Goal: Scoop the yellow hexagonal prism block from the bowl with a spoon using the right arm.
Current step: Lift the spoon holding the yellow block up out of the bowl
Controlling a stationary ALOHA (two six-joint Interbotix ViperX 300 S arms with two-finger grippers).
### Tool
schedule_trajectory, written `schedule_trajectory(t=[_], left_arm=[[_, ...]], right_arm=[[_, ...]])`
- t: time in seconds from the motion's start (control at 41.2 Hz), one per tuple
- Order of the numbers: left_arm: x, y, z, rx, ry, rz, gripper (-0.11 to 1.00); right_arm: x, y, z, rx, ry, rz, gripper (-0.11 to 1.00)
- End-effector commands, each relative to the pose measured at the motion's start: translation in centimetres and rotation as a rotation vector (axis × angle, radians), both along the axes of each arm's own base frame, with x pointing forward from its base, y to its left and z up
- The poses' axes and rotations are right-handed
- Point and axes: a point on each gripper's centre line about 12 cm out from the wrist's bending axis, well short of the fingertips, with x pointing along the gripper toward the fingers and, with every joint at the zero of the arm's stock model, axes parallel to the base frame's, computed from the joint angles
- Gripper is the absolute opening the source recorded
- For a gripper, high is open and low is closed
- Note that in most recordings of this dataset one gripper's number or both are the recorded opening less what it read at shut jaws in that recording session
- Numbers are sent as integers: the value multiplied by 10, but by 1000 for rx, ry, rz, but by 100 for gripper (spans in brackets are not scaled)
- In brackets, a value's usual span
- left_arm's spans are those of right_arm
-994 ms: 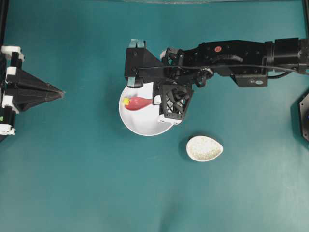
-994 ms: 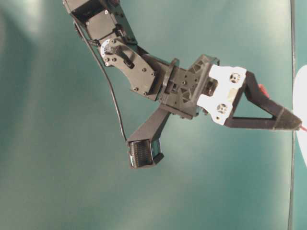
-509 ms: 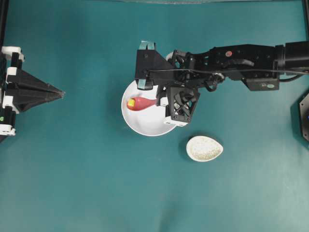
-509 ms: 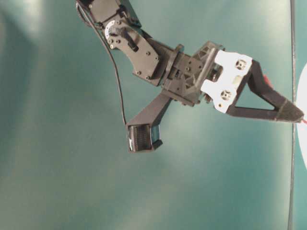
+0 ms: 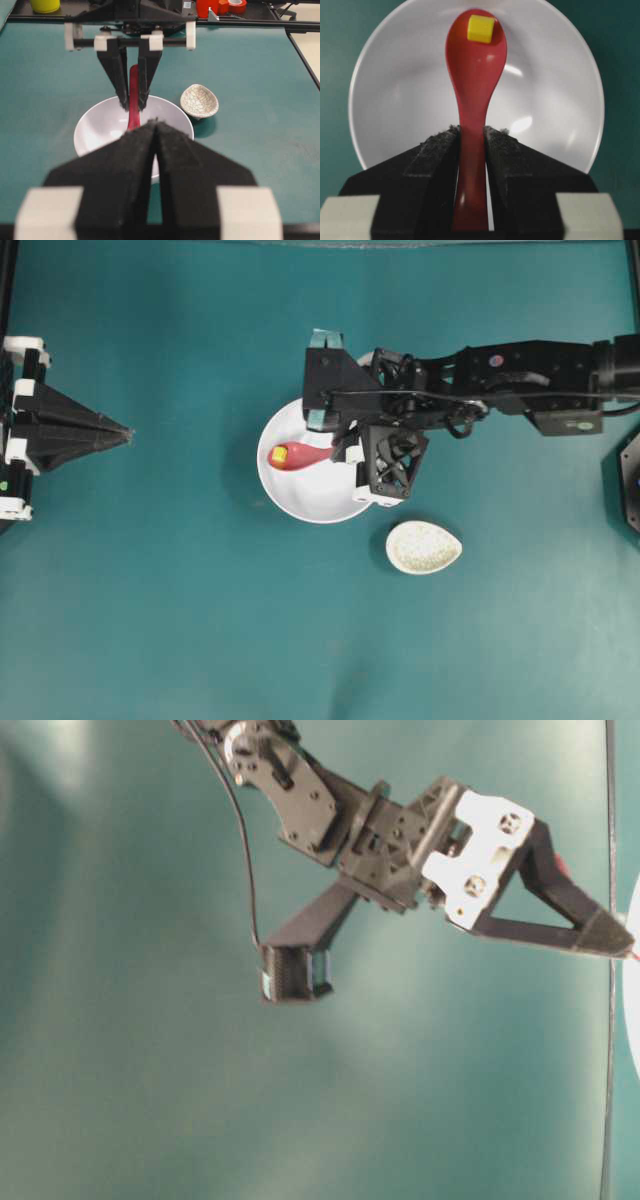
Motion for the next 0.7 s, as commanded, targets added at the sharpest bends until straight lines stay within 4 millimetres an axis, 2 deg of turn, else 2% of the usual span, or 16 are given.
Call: schedule_trajectory(t=[0.0, 0.194, 0.534, 0.679], left_arm=[[2, 0, 7, 1, -18, 0, 0], [2, 0, 7, 0, -18, -2, 0], [2, 0, 8, -2, -20, -2, 0], [2, 0, 7, -2, -20, -2, 0]], right_arm=[[-5, 4, 23, -10, -88, 0, 22], [-26, 11, 44, -22, -197, 1, 22], [-70, 14, 99, -59, -438, -9, 22], [-84, 14, 112, -67, -495, -11, 22]])
